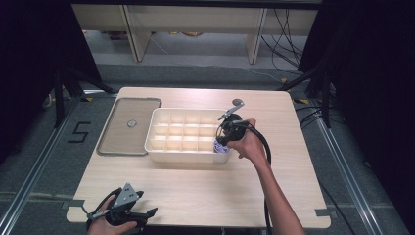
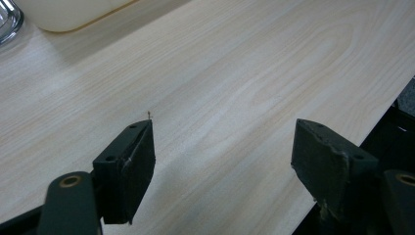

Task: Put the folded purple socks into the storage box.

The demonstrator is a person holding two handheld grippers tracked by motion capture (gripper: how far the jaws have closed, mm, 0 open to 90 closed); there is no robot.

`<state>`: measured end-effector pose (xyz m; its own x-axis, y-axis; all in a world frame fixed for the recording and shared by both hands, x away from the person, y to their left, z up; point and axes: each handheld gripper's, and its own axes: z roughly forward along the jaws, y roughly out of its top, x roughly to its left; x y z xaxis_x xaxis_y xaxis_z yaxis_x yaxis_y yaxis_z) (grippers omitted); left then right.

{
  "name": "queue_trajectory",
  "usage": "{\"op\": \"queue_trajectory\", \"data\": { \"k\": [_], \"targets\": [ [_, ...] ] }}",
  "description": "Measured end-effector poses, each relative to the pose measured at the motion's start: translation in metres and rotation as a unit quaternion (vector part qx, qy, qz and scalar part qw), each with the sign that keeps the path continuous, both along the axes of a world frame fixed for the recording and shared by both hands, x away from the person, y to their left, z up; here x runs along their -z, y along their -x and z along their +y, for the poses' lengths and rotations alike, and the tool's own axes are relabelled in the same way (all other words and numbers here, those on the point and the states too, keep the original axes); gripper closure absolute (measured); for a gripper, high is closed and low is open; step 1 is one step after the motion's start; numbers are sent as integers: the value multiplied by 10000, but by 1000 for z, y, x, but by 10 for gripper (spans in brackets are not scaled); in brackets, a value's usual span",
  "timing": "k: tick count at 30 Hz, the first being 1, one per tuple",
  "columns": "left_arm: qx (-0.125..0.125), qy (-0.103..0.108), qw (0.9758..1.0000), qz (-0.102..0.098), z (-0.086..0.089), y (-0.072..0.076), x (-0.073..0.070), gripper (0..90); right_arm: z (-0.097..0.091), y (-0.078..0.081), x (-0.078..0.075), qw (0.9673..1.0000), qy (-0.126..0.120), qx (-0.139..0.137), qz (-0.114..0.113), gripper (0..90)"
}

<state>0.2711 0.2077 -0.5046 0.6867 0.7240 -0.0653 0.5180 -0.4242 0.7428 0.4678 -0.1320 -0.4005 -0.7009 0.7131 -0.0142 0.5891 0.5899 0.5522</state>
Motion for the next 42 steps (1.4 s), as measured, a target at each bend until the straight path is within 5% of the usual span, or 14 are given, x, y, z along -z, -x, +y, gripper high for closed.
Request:
{"op": "queue_trajectory", "data": {
  "k": [1,2,9,17,19,42],
  "targets": [
    [118,-98,9999,-60,1,-1,-1,238,-1,0,1,9999,-52,-62,-91,578],
    [62,23,10000,-65,0,-1,1,238,-3,0,1,9999,-54,-69,-139,570],
    [26,-35,10000,-35,1,-1,-1,232,-5,9,4,9994,-325,-5,-100,542],
    [-11,17,10000,-24,0,0,-1,232,-4,17,6,9992,-368,-50,-174,516],
    [92,-136,9999,-35,3,-1,-2,232,-4,18,7,9991,-333,-103,-230,510],
    [-46,43,9999,-94,2,-1,-1,232,0,39,17,9960,-730,-87,-508,442]
  ]
}}
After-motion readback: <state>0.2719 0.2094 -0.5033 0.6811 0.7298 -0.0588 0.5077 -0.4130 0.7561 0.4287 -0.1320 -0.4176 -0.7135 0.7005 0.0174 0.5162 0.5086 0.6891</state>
